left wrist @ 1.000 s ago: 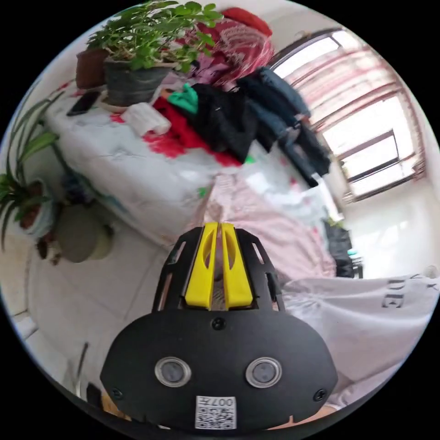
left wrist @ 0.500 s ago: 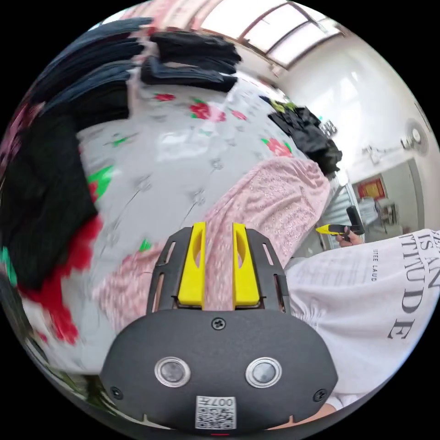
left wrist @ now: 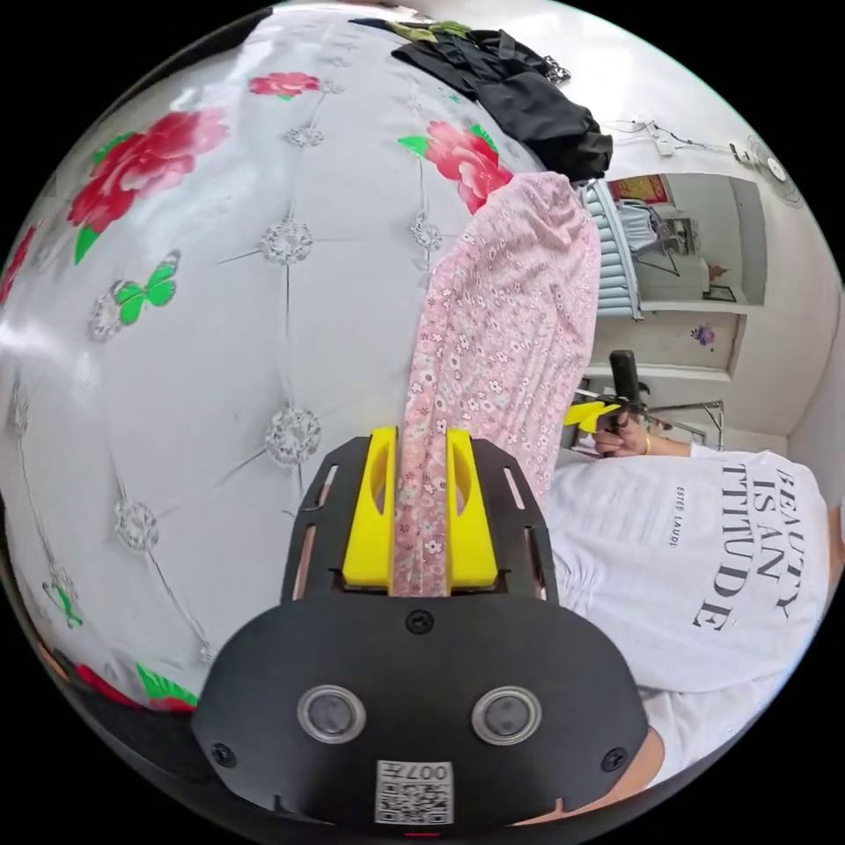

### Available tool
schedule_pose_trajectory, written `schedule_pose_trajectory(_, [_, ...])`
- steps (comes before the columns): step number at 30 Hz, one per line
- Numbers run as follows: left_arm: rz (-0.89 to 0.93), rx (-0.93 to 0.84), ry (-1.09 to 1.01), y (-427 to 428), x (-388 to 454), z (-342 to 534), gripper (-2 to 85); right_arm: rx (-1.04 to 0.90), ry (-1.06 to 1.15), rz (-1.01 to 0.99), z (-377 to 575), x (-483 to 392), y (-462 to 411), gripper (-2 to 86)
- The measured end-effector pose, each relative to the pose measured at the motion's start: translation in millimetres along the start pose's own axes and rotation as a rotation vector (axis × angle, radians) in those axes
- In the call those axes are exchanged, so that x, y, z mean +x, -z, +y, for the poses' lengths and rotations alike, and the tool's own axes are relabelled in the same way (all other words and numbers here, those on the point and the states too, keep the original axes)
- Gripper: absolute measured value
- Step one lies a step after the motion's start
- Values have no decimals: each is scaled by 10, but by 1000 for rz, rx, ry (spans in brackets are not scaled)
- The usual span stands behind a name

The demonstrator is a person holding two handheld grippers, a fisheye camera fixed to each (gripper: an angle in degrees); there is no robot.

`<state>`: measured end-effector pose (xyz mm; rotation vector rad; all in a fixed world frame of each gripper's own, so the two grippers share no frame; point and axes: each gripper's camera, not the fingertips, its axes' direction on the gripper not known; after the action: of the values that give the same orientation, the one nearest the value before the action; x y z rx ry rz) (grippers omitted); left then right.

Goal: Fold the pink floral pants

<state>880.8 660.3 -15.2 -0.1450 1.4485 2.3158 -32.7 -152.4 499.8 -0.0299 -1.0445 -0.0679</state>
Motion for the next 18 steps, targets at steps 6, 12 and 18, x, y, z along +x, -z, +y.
schedule_pose_trajectory(6, [209,-70,-33,-70,-267,-344,79,53,-8,-108,80,22,155,38])
schedule_pose_trajectory(12, [316,-67,-39,-208,-388,-463,3,52,-48,-170,205,-37,328,5])
schedule_pose_trajectory(18, [522,358,-96,823,-324,100,-8,137,185,-207,280,-1056,1082,-3])
